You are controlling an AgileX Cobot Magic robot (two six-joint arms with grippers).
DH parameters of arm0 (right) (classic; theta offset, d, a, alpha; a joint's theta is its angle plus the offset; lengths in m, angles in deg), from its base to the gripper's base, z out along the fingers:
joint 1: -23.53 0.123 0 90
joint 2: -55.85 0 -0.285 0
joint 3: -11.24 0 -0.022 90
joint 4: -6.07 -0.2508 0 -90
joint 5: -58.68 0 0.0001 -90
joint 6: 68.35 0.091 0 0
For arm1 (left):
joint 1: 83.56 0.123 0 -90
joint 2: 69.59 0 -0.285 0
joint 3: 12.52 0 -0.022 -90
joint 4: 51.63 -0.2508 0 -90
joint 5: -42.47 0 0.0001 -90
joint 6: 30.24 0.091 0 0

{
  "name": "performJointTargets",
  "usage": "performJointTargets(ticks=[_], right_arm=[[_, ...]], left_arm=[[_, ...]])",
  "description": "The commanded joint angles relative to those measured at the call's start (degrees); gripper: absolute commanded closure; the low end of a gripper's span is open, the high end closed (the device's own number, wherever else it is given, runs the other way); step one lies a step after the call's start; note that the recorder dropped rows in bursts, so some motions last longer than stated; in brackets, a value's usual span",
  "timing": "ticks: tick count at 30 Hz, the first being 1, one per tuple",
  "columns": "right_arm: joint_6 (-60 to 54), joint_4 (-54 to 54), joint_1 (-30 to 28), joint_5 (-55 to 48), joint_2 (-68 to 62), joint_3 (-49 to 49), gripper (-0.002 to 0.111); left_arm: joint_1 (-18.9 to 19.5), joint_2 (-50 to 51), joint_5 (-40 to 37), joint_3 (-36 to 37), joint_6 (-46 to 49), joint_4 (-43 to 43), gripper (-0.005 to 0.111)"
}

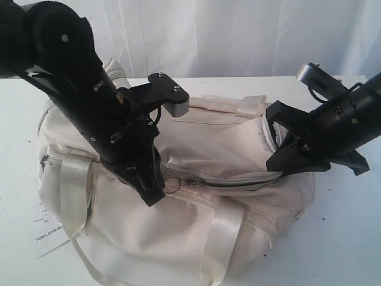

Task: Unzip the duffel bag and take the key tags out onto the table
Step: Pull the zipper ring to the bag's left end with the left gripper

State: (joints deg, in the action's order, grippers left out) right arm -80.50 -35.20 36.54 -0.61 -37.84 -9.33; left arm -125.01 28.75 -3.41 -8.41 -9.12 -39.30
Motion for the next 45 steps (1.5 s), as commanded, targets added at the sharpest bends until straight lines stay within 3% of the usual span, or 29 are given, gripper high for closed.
performJointTargets(ticks=[1, 19, 30, 35, 40, 45], right_arm=[[-1.5, 1.2, -0.5, 1.0, 0.1, -0.1, 0.108], [-1.7, 1.3, -0.5, 0.9, 0.1, -0.1, 0.108], [-1.9, 1.4, -0.5, 0.9, 0.1, -0.1, 0.108], [-5.4, 1.4, -0.5, 1.6, 0.1, -0.1, 0.108], [-10.8, 1.5, -0.5, 4.8, 0.0, -0.6, 0.108], [-13.2, 0.3, -0.5, 6.9, 0.0, -1.1, 0.107]], left_arm=[[0.4, -1.2, -4.5, -0.2, -0.8, -2.6, 0.107], [0.8, -10.0, -14.2, -0.2, -14.1, -31.3, 0.107], [13.7, -11.7, -12.8, -0.2, -13.4, -32.1, 0.107], [17.5, -12.6, -9.8, -0.2, -11.4, -32.2, 0.107], [18.5, -12.7, -9.5, -0.2, -7.7, -31.0, 0.107], [18.5, -13.0, -9.4, -0.2, 0.2, -20.6, 0.107]])
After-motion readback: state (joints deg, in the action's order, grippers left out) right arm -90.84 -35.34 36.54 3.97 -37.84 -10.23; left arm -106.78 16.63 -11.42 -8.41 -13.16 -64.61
